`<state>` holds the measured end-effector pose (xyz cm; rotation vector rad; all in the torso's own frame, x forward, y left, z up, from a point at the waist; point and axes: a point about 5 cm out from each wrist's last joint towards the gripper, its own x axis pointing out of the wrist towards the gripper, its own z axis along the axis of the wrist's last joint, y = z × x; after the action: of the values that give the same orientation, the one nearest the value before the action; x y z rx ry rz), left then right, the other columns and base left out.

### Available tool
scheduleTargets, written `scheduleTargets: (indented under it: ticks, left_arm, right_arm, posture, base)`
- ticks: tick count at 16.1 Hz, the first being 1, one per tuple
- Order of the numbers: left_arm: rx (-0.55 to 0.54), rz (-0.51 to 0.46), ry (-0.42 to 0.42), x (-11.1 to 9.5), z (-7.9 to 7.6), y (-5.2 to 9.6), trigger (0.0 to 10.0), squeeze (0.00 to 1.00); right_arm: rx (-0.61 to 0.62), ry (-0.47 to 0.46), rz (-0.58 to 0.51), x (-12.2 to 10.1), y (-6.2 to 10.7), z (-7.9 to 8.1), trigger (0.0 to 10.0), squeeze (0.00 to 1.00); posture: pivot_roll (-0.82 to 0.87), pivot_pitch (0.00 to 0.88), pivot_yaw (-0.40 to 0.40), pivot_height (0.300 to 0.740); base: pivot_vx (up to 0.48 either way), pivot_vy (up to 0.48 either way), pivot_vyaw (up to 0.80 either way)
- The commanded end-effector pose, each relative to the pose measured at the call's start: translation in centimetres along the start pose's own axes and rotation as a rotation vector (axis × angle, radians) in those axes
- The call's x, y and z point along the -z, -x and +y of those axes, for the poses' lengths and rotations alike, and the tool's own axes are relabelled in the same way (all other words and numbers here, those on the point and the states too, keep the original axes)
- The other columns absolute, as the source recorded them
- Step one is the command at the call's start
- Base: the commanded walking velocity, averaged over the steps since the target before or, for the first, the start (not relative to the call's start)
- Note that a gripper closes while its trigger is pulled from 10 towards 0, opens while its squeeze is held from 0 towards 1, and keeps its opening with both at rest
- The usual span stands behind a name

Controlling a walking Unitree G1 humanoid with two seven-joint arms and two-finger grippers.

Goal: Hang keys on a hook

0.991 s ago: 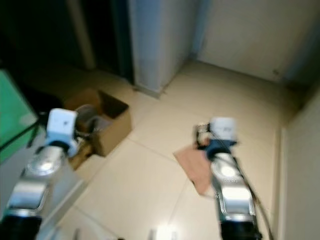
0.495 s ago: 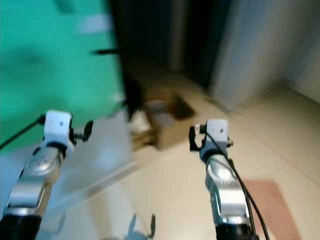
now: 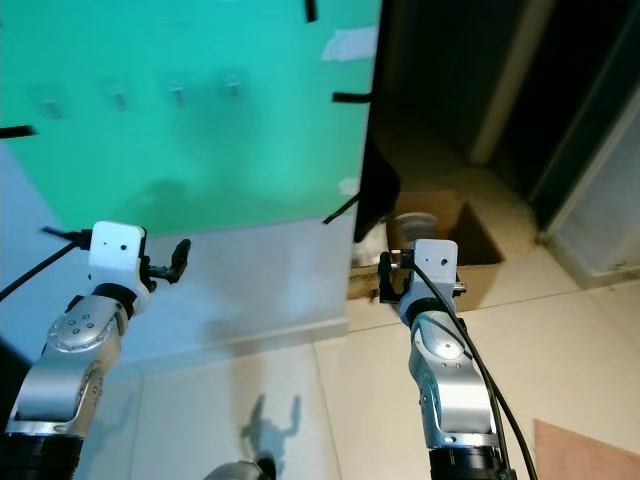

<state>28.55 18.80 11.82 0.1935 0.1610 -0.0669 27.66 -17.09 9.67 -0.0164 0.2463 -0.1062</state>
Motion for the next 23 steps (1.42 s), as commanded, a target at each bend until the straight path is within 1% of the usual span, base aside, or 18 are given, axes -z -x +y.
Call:
scheduleTargets:
  ticks: [1,2,3,4,5,6,7,8,10,12,15,17,19,21,22,23]
  left_arm:
    - [0.025,-0.028,-0.009,-0.7,-0.4,-0.1,10.0,0.89]
    - [0.03,-0.028,-0.007,-0.8,-0.5,-0.1,10.0,0.9]
    - [0.038,-0.028,-0.001,-0.8,-0.5,-0.2,10.0,0.9]
    - [0.044,-0.028,0.002,-0.9,-0.5,-0.2,10.0,0.91]
    - [0.047,-0.029,0.006,-0.9,-0.5,-0.3,10.0,0.91]
    - [0.054,-0.031,0.009,-1.0,-0.6,-0.4,10.0,0.9]
    - [0.064,-0.031,0.008,-1.1,-0.7,-0.6,10.0,0.91]
    - [0.068,-0.032,0.008,-1.2,-0.8,-0.7,10.0,0.91]
    - [0.069,-0.032,0.009,-1.3,-0.8,-0.7,10.0,0.91]
    - [0.066,-0.033,0.008,-1.4,-0.7,-0.8,10.0,0.91]
    - [0.051,-0.036,0.012,-1.4,-0.5,-0.7,10.0,0.91]
    - [0.049,-0.038,0.012,-1.5,-0.4,-0.7,10.0,0.91]
    - [0.046,-0.041,0.011,-1.5,-0.3,-0.7,10.0,0.91]
    - [0.043,-0.042,0.009,-1.6,-0.3,-0.7,10.0,0.91]
    - [0.039,-0.042,0.009,-1.6,-0.1,-0.7,10.0,0.91]
    - [0.037,-0.042,0.009,-1.6,-0.1,-0.7,10.0,0.91]
  right_arm:
    - [0.043,-0.006,0.006,0.0,-0.1,-0.6,10.0,1.0]
    - [0.062,0.035,-0.007,-0.2,-0.2,-0.7,10.0,0.01]
    - [0.049,-0.007,-0.028,-0.4,-0.1,-0.6,10.0,0.0]
    - [0.058,0.027,-0.077,-0.8,-0.1,-0.7,10.0,0.0]
    - [0.074,0.07,-0.097,-0.9,-0.2,-0.7,10.0,0.0]
    - [0.086,0.071,-0.072,-0.7,-0.2,-0.8,10.0,0.0]
    - [0.003,-0.014,-0.071,-0.7,-0.1,-0.3,10.0,0.0]
    - [-0.004,-0.07,-0.065,-0.6,0.0,-0.4,10.0,0.0]
    - [0.0,-0.075,-0.062,-0.6,0.0,-0.5,10.0,0.0]
    - [-0.026,-0.064,-0.07,-0.7,-0.3,-0.1,10.0,0.0]
    - [-0.029,-0.068,-0.062,-0.8,-0.7,0.0,10.0,0.0]
    - [-0.037,-0.063,-0.059,-0.8,-0.8,0.1,10.0,0.0]
    - [-0.008,-0.053,-0.056,-0.8,-1.0,-0.3,10.0,0.0]
    - [0.019,-0.031,-0.05,-0.6,-1.1,-0.7,10.0,0.0]
    - [0.043,0.036,-0.045,-0.6,-1.3,-1.0,10.0,0.0]
    - [0.043,0.062,-0.043,-0.6,-1.4,-1.0,10.0,0.0]
  posture:
    - [-0.07,0.0,0.019,0.74]
    - [-0.08,0.0,0.025,0.74]
    - [-0.09,0.0,0.036,0.74]
    - [-0.09,0.0,0.043,0.74]
    - [-0.1,0.0,0.051,0.74]
    - [-0.11,0.0,0.057,0.74]
    - [-0.11,0.0,0.058,0.74]
    - [-0.11,0.0,0.061,0.74]
    - [-0.11,0.0,0.06,0.74]
    - [-0.09,0.0,0.051,0.74]
    - [-0.09,0.0,0.047,0.74]
    - [-0.08,0.0,0.038,0.74]
    - [-0.08,0.0,0.036,0.74]
    - [-0.07,0.0,0.031,0.74]
    - [-0.07,0.0,0.027,0.74]
    - [-0.07,0.0,0.026,0.74]
  base:
    - [0.0,0.0,0.0]
    - [0.0,0.0,0.0]
    - [0.0,0.0,0.0]
    - [0.0,0.0,0.0]
    - [0.251,0.0,0.0]
    - [0.266,0.0,0.0]
    - [0.277,0.0,0.0]
    - [0.277,0.0,0.0]
    - [0.283,0.0,0.0]
    - [0.296,0.0,0.0]
    - [0.303,0.0,0.73]
    - [0.296,0.0,0.0]
    - [0.298,0.0,0.0]
    - [0.308,0.0,0.0]
    - [0.3,0.0,0.0]
    - [0.304,0.0,0.0]
